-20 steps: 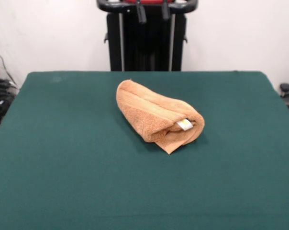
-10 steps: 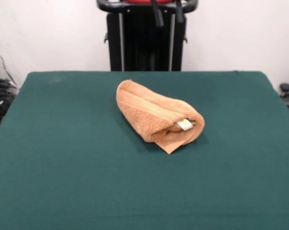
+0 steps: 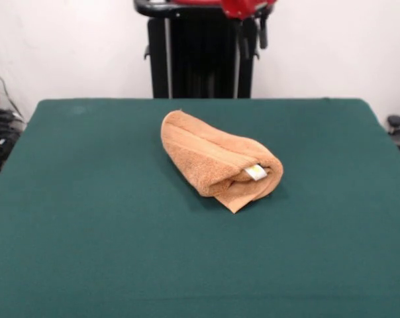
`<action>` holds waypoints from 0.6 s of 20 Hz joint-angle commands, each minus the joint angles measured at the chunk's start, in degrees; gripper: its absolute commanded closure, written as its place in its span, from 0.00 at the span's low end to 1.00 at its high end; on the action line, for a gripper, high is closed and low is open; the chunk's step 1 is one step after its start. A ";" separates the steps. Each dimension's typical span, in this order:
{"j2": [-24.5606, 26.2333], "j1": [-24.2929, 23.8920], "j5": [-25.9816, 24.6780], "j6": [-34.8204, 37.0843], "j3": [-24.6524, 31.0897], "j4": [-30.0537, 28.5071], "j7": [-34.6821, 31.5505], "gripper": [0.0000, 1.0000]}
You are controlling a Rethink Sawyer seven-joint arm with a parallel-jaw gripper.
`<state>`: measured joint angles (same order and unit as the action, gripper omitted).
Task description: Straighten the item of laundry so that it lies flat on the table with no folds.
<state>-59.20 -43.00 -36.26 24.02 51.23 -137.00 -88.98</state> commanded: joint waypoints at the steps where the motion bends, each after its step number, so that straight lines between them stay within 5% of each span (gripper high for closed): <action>1: 10.99 1.37 -3.95 12.85 9.78 6.04 21.75 0.00; 6: 9.05 0.46 -0.86 14.92 14.49 3.37 19.85 0.00; 12: 0.61 -5.96 6.51 12.81 27.56 -1.44 17.28 0.00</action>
<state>-53.96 -47.71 -34.05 32.87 65.72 -135.92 -84.97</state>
